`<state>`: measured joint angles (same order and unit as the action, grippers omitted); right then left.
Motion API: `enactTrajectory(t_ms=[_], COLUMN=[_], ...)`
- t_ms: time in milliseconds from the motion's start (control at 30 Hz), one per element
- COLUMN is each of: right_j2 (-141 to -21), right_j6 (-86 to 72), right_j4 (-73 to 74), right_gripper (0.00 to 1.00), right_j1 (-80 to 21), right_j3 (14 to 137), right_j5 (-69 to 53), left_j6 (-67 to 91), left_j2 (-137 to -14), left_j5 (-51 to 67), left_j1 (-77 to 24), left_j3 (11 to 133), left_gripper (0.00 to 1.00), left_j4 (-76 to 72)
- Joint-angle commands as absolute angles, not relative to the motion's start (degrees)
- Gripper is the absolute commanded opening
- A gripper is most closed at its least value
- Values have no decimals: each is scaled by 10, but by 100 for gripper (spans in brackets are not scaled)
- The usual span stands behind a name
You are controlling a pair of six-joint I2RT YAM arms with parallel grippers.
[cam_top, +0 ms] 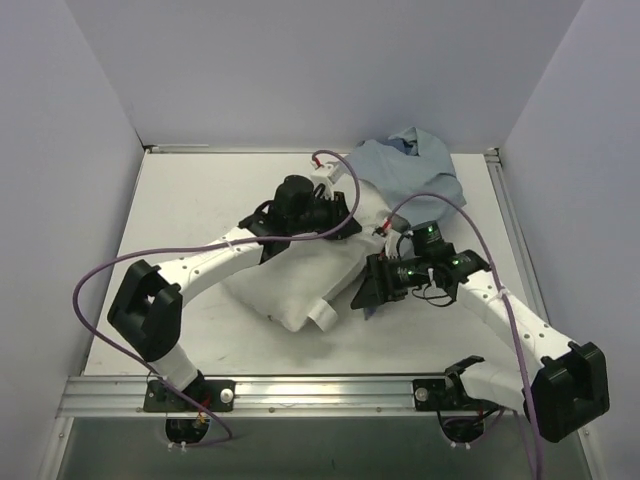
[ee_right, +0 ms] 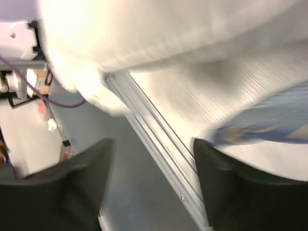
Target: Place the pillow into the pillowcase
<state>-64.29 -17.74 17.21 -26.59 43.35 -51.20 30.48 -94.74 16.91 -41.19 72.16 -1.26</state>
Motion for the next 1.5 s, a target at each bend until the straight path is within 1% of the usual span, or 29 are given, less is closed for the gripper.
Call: enactTrajectory(t_ms=[0,33,67,100,133,200,233,300,367,400,433,467,500,600,633,667,733,767,800,833,867,900,1000,1067,1100,1167,1200,1300,1467], right_j2=[-671,-677,-684,-686,-686,-699,-707,-739,-771,-781,-794,-820,-836,-897,-923,-937,-961,-982,-990,-998,-1010,-1015,-1012,-1003,-995,-963,-948,-894,-840], right_j6=[-35,-25,-31,-45,-61,-116,-136,-177,-197,-203,-200,-194,-189,-161,-142,-131,-109,-92,-84,-78,-65,-60,-12,-4,15,18,17,18,53], right_j4=[420,442,454,472,472,470,468,457,420,404,390,362,347,320,316,315,312,308,308,308,309,309,308,329,340,386,405,492,594], right_gripper=[73,74,75,85,91,96,99,100,100,100,100,100,98,91,89,84,81,79,78,78,77,78,79,82,83,87,88,94,100], right_j1=[-196,-156,-133,-113,-82,-71,-75,-82,-88,-88,-91,-96,-97,-94,-92,-94,-94,-94,-97,-98,-99,-99,-98,-94,-89,-69,-62,-53,-29], right_j3=[536,575,591,605,613,634,637,633,616,600,598,599,611,655,686,706,762,778,793,810,835,848,888,923,933,945,948,933,856], right_j5=[-537,-518,-502,-458,-440,-421,-386,-378,-367,-373,-374,-355,-355,-342,-343,-345,-354,-361,-373,-377,-381,-383,-391,-354,-340,-316,-307,-300,-268], left_j6=[301,242,216,191,129,58,-16,-78,-160,-185,-233,-243,-252,-269,-265,-258,-208,-178,-151,-100,-77,-34,-3,14,27,26,12,-38,-51], left_j2=[-934,-893,-870,-849,-822,-814,-821,-836,-877,-894,-930,-944,-951,-926,-900,-887,-849,-839,-829,-819,-820,-825,-824,-805,-783,-763,-750,-749,-763], left_j5=[216,226,227,233,231,192,179,156,139,161,169,181,251,340,370,380,403,400,391,380,354,350,346,286,258,209,136,8,-55], left_j1=[-410,-403,-378,-361,-348,-310,-300,-274,-264,-256,-251,-249,-245,-274,-324,-352,-420,-485,-514,-539,-576,-581,-573,-556,-522,-484,-471,-441,-420], left_j3=[727,716,704,694,694,708,716,709,702,701,706,707,701,642,627,612,585,578,571,571,574,580,616,633,635,649,659,701,735], left_gripper=[53,82,92,97,98,97,97,97,91,85,79,61,53,37,32,29,26,26,24,19,19,21,50,55,59,60,60,65,70], left_j4=[-44,-14,-4,-1,36,125,149,184,213,224,268,284,297,312,309,307,266,236,206,152,128,109,89,98,104,124,140,222,343])
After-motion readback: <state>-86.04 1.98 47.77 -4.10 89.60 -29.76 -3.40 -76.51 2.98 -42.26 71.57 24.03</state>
